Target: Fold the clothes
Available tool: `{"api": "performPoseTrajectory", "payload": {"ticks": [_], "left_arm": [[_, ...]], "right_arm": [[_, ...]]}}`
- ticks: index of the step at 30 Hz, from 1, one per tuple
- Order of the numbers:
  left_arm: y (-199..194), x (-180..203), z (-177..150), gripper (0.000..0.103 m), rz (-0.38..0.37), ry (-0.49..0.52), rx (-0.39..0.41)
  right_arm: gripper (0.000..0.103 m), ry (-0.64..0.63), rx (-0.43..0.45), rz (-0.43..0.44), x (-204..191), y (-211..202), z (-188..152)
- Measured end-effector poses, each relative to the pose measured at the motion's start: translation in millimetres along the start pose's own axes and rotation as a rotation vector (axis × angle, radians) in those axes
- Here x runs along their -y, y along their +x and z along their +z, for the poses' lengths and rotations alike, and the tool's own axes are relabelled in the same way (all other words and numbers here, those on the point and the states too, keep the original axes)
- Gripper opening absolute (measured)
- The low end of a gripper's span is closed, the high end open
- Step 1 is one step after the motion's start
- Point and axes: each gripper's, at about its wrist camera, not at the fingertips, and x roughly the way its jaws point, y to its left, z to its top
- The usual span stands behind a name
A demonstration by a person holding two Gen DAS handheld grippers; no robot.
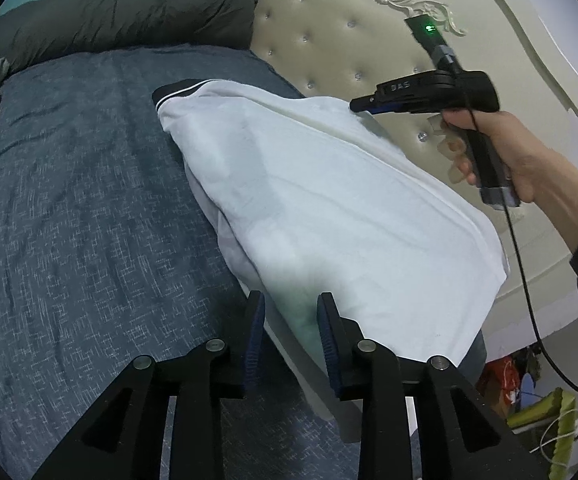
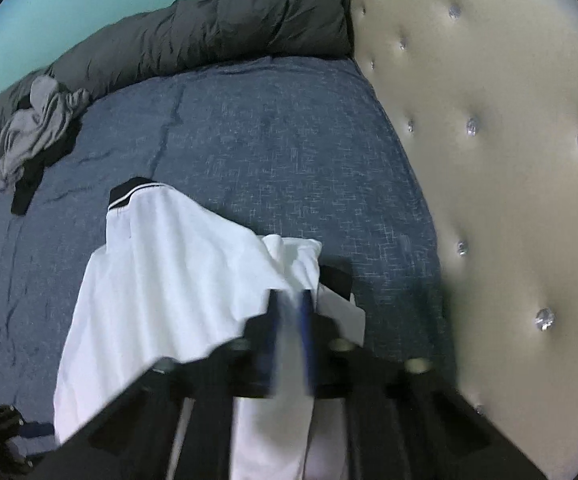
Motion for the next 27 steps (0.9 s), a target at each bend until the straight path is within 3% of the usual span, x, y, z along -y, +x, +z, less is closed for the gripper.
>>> {"api": "performPoseTrajectory", "payload": {"ticks": [4, 8, 13, 19, 27], "left_arm": [[2.4, -1.3, -1.8, 0.03, -0.006, 0.002, -0.001], [3.6, -1.2, -4.8, 0.03, -0.007, 0.005, -0.001], [4.4, 0.0, -4.2, 0.03, -0.003, 0.016, 0.0], [3.9, -0.6, -4.5, 0.03, -0.001, 0.016, 0.001], [0.8, 1.2, -1.2, 0.03, 0.015, 0.025, 0.002]], "right_arm": [[0.001, 0.02, 0.035, -0.031, 7.8, -0.9, 0.5], [0.0, 0.128, 0.088, -0.089, 31.9, -6.6, -1.3], [0.0, 0.182, 0.085, -0.129, 48.7, -1.8, -7.9], [0.0, 0.18, 0.034, -0.09, 48.1, 11.2, -14.2], [0.002, 0.167, 0.129, -0.027, 44.6, -26.7, -25.6]]}}
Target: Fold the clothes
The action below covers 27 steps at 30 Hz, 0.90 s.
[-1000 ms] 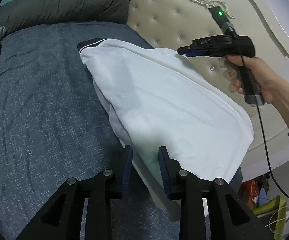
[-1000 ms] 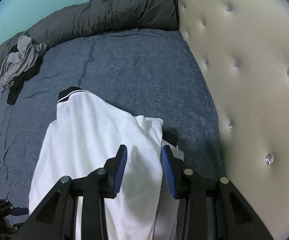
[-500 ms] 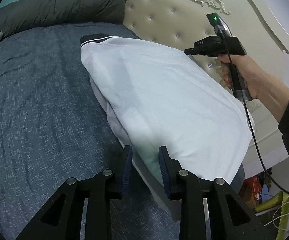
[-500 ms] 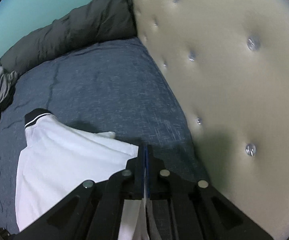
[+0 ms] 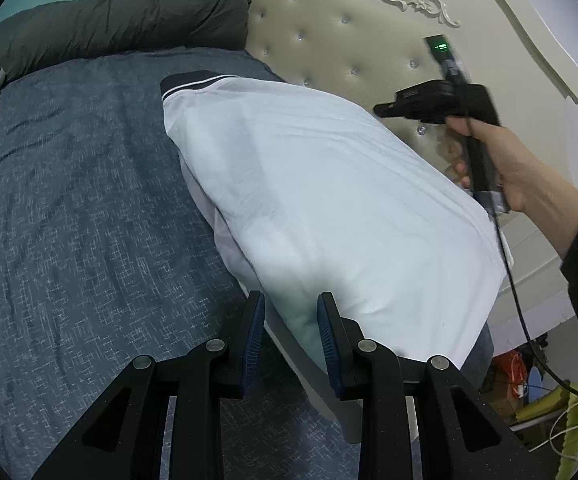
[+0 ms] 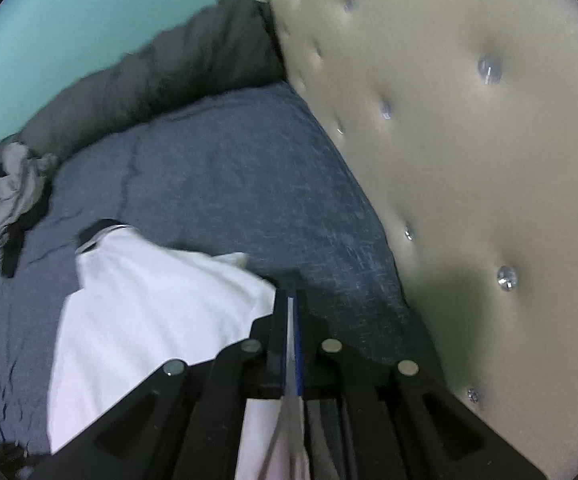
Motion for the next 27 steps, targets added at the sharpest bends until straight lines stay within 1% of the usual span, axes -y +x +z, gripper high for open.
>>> {"api": "performPoseTrajectory", "payload": {"ticks": [3, 6, 9, 12, 15, 17, 20, 23, 27], "left_arm": [[-5.5, 0.1, -0.4, 0.03, 0.001, -0.008, 0.006], [-14.0, 3.7, -1.7, 0.03, 0.0, -0.003, 0.015], [-23.2, 8.5, -4.0, 0.03, 0.001, 0.004, 0.02], [-29.8, 14.3, -6.8, 0.03, -0.001, 0.003, 0.016], [-33.0, 20.6, -10.5, 0.03, 0.002, 0.004, 0.005], [-35.4, 23.7, -13.6, 0.03, 0.005, 0.002, -0.005], [-46.3, 29.6, -17.8, 0.03, 0.013, 0.006, 0.001], [-55.9, 35.2, -19.9, 0.03, 0.025, 0.013, 0.009], [-71.7, 42.6, -21.7, 0.03, 0.046, 0.021, 0.023]], "right_arm": [[0.002, -0.029, -0.042, 0.086, -5.7, -17.1, -14.3], [0.002, -0.028, -0.043, 0.216, -10.1, -33.9, -31.7], [0.002, -0.089, -0.087, 0.261, -21.1, -39.7, -54.7], [0.002, -0.104, -0.13, 0.238, -23.6, -37.2, -72.8], [0.002, -0.069, -0.143, 0.183, -13.3, -38.8, -85.5], [0.002, -0.031, -0.123, 0.169, -6.3, -46.0, -91.1], [0.002, 0.015, -0.084, 0.138, 3.3, -62.4, -100.0], [0.002, 0.043, -0.03, 0.148, 6.7, -82.0, -110.4], [0.002, 0.058, 0.042, 0.162, 1.2, -107.4, -126.6]]}}
